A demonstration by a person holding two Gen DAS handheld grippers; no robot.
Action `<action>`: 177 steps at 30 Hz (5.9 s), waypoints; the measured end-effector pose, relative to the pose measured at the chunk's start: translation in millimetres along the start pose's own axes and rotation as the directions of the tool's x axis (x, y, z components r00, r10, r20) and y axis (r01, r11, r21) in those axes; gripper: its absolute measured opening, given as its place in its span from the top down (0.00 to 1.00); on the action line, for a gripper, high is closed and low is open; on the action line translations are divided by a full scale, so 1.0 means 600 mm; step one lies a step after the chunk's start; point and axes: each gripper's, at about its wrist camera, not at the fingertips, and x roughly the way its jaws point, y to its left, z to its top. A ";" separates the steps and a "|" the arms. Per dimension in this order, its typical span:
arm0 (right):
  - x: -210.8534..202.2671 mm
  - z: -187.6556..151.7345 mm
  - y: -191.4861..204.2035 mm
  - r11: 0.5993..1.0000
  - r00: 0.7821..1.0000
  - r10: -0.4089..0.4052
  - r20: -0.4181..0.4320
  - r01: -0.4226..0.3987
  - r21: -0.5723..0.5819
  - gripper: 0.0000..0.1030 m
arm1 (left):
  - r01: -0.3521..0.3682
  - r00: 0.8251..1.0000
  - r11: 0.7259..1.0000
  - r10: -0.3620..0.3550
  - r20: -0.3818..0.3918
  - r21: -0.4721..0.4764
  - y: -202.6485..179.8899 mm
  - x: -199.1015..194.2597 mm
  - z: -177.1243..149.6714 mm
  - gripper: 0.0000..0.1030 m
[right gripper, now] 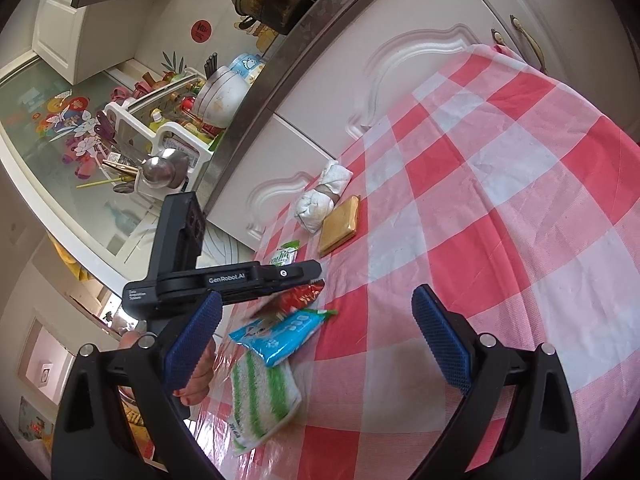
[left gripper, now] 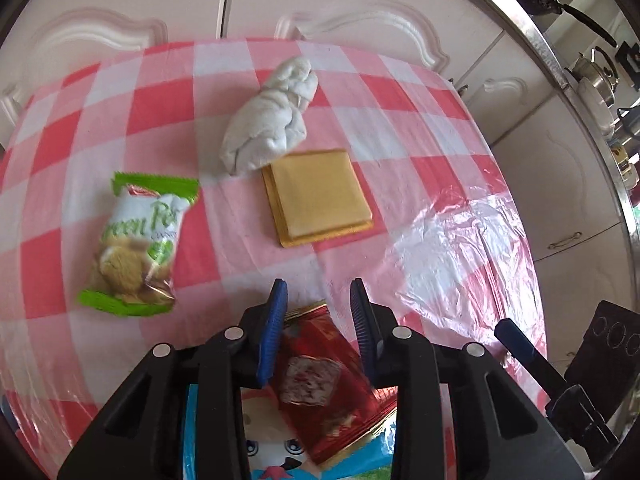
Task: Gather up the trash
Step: 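Grasp the white cloth bundle with the left gripper, then grasp the red candy wrapper with the right gripper while the left holds the cloth, then carry the cloth bundle and red wrapper with both grippers over the bucket, then open both grippers to drop the cloth bundle and red wrapper into the bucket, then move both grippers back toward the remaining trash on the table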
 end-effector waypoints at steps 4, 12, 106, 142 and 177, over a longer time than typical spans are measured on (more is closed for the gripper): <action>0.001 -0.002 0.002 1.000 1.000 0.004 -0.008 -0.004 -0.005 0.07 | -0.071 0.994 0.997 0.068 0.084 0.040 -0.007 -0.020 0.036 0.45; 0.014 -0.007 0.015 0.999 0.999 0.004 -0.049 -0.006 -0.043 0.07 | -0.158 0.981 0.984 0.147 0.131 0.083 -0.008 0.021 0.133 0.33; 0.026 -0.076 0.226 0.863 0.976 -0.217 -0.030 0.177 -0.474 0.48 | 0.170 0.919 0.884 0.019 0.394 -0.436 0.263 -0.289 -0.509 0.64; 0.290 -0.374 0.572 0.705 0.833 -0.010 -0.553 -0.386 -0.595 0.48 | 0.131 0.880 0.697 0.245 0.406 -0.705 0.476 -0.343 -0.685 0.64; 0.278 -0.348 0.461 0.843 0.877 0.050 -0.479 -0.294 -0.451 0.11 | 0.249 0.802 0.590 0.319 0.505 -0.768 0.493 -0.343 -0.725 0.09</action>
